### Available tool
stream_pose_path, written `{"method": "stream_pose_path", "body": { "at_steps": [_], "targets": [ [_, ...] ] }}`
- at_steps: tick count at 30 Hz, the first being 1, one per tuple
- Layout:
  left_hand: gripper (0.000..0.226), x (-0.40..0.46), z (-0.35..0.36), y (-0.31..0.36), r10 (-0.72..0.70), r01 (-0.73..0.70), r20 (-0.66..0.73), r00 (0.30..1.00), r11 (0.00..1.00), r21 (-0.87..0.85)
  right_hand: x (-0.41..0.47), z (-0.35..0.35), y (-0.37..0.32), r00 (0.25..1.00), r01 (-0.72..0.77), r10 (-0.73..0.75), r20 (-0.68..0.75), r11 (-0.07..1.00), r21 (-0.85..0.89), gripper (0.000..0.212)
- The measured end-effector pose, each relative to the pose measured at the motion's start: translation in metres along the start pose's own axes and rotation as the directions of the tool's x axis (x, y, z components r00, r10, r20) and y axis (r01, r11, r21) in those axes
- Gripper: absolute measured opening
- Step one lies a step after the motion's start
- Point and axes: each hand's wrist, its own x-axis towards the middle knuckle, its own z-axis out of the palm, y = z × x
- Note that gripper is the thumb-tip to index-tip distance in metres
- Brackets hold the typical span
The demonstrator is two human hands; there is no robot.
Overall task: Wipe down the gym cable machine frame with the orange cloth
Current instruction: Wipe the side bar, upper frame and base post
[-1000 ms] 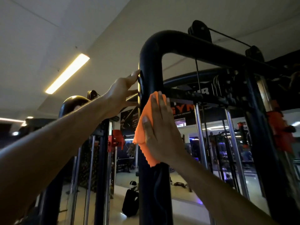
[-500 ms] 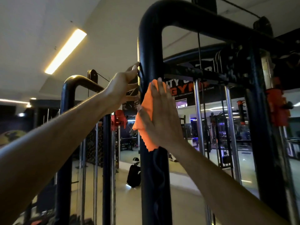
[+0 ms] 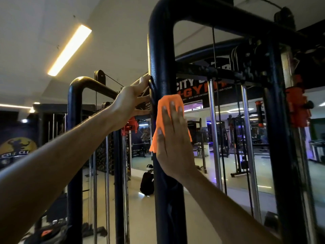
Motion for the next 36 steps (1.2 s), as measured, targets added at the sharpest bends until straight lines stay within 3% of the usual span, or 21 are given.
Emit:
{"method": "stream_pose_path", "body": {
  "at_steps": [6, 14, 19, 23, 27, 31, 36],
  "targets": [
    [0.049, -0.004, 0.006, -0.002, -0.022, 0.021, -0.023, 0.999, 0.999, -0.039, 0.082, -0.009, 0.003, 0.996, -0.075, 0.08, -0.035, 0.99, 0.122, 0.067],
    [0.042, -0.026, 0.022, -0.028, -0.042, 0.04, -0.041, 0.998, 0.998, -0.057, -0.042, 0.002, -0.005, 0.998, -0.069, 0.07, -0.002, 0.993, 0.091, 0.067],
    [0.044, -0.026, 0.024, -0.033, -0.018, 0.015, -0.038, 0.999, 0.996, -0.085, 0.048, -0.007, -0.005, 0.992, -0.124, 0.126, -0.018, 0.987, 0.106, 0.067],
    [0.047, -0.026, 0.021, -0.03, -0.004, 0.0, -0.047, 0.999, 0.996, -0.09, 0.097, -0.007, -0.004, 0.992, -0.082, 0.09, -0.087, 0.993, 0.086, 0.067],
    [0.037, -0.031, 0.026, -0.042, -0.018, 0.012, -0.043, 0.999, 0.991, -0.131, 0.023, -0.002, -0.009, 0.993, -0.083, 0.086, -0.075, 0.996, 0.041, 0.062],
    [0.048, -0.05, 0.036, -0.06, -0.04, 0.039, 0.0, 0.999, 0.989, -0.14, -0.073, 0.001, -0.011, 0.992, -0.128, 0.126, 0.03, 0.988, 0.09, 0.067],
    [0.05, -0.056, 0.036, -0.069, -0.063, 0.063, 0.007, 0.998, 0.988, -0.142, -0.012, -0.005, -0.004, 0.991, -0.13, 0.127, 0.037, 0.985, 0.114, 0.069]
  ]
}}
